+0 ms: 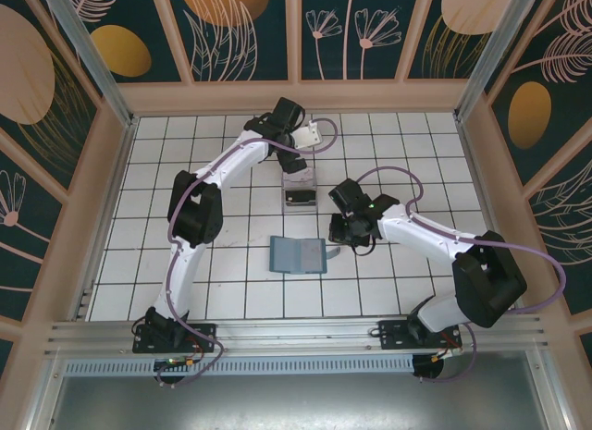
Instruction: Take the credit cards out of the card holder
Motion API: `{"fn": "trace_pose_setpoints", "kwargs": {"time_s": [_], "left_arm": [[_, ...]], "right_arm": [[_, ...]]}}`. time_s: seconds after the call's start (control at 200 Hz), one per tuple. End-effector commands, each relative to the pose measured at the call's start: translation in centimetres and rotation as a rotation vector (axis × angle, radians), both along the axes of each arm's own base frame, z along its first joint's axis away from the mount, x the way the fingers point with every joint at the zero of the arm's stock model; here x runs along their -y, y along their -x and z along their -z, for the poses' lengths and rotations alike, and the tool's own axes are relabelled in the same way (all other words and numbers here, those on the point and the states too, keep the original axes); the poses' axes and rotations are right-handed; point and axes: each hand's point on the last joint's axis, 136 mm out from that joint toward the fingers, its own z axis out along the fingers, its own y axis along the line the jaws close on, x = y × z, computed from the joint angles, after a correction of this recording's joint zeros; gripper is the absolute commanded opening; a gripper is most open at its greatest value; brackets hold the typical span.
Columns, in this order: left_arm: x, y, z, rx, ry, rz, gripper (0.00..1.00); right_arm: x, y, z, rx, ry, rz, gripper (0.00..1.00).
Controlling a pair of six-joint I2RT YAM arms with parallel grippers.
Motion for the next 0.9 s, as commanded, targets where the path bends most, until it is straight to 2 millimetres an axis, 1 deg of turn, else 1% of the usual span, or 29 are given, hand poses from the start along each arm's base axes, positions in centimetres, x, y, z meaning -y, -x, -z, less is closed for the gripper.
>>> {"fn": "trace_pose_setpoints", "kwargs": {"time_s": [0.0, 0.155, 0.27, 0.39, 0.48, 0.63, 0.711, 0.771, 0.831, 0.896], "left_arm": [[-0.2, -0.3, -3.0, 0.053, 0.061, -0.030, 0.97], [0.6, 0.6, -6.3, 0.078, 0.178, -0.032, 0.97], [0.6, 1.3, -8.2, 0.085, 0.257, -0.067, 0.96], [0.3, 1.9, -9.4, 0.070, 0.321, -0.127, 0.94], [0.0, 2.2, -9.8, 0.040, 0.373, -0.206, 0.93], [-1.4, 2.2, -9.4, -0.047, 0.453, -0.448, 0.92], [-2.0, 2.8, -8.4, -0.119, 0.477, -0.561, 0.91], [-2.2, 3.4, -7.3, -0.169, 0.486, -0.608, 0.90], [-3.0, 3.7, -6.3, -0.183, 0.489, -0.685, 0.90], [-3.7, 4.2, -5.7, -0.189, 0.501, -0.739, 0.88]], "right_arm": [[-0.2, -0.5, -1.4, 0.032, -0.005, 0.007, 0.23], [-0.5, -0.6, -1.4, 0.034, -0.013, 0.004, 0.23], [-0.6, -0.8, -1.3, 0.037, -0.018, 0.004, 0.23], [-0.8, -0.9, -1.4, 0.042, -0.026, -0.001, 0.23], [-1.0, -1.0, -1.3, 0.045, -0.033, -0.003, 0.23], [-1.4, -0.9, -1.2, 0.042, -0.057, -0.012, 0.23], [-1.8, -0.9, -1.1, 0.039, -0.073, -0.019, 0.23], [-2.0, -0.8, -0.8, 0.028, -0.079, -0.029, 0.23], [-2.2, -0.7, -0.6, 0.022, -0.079, -0.039, 0.23], [-2.4, -0.5, -0.5, 0.016, -0.080, -0.051, 0.23]]}}
